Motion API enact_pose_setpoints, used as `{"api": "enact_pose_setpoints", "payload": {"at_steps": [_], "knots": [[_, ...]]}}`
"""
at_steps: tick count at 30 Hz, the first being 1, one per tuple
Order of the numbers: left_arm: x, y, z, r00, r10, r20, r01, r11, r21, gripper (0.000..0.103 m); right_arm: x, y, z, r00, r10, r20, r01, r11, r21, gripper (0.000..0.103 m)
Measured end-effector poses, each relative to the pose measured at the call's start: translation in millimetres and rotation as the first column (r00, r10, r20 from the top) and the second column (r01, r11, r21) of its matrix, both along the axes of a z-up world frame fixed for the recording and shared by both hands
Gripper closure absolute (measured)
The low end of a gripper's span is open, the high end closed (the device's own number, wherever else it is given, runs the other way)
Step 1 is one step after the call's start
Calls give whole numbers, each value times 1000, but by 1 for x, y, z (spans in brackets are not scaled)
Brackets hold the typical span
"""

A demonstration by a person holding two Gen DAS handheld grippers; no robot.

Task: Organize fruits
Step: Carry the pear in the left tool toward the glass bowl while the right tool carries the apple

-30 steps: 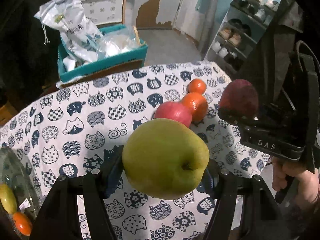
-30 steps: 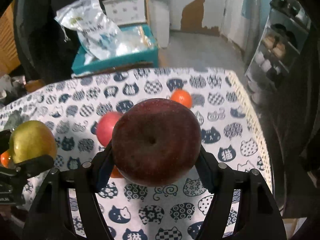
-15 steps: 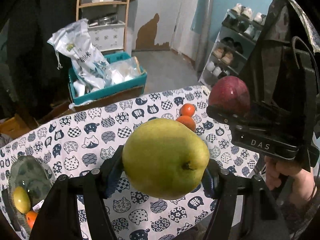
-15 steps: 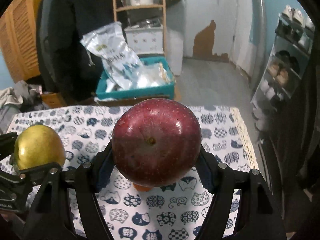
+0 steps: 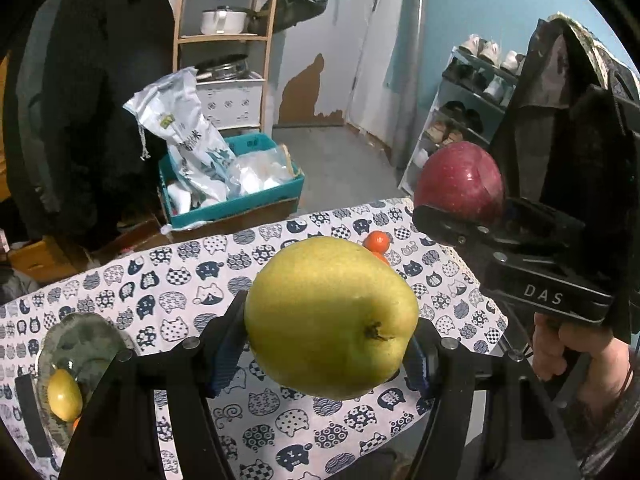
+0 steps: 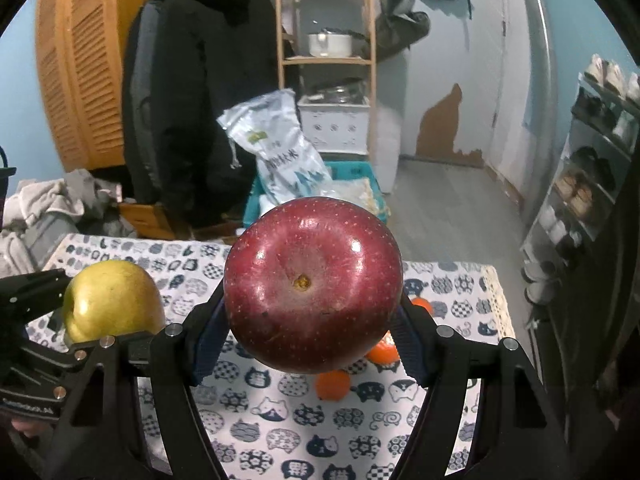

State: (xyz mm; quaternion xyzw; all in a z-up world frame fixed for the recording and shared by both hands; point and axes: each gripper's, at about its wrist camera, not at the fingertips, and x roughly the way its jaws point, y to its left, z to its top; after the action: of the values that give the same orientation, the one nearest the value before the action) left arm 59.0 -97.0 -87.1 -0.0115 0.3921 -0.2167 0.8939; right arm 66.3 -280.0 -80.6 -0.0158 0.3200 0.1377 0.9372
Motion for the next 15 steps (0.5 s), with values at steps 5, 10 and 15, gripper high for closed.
{"api": "enact_pose_setpoints", "payload": {"at_steps": [5, 10, 15], "knots": [[-3, 15, 2, 1000, 21, -4, -21, 1000, -15, 33, -2, 15, 5, 999, 31, 6, -31, 1000, 3, 31], [-7, 30, 4, 999, 44, 2, -44, 999, -20, 33, -1, 31, 7, 998, 62, 5, -62, 998, 6, 31], [-9, 47, 4, 997, 74, 4, -74, 997, -25, 33, 3, 48, 7, 996, 89, 3, -89, 996, 2, 31]]}}
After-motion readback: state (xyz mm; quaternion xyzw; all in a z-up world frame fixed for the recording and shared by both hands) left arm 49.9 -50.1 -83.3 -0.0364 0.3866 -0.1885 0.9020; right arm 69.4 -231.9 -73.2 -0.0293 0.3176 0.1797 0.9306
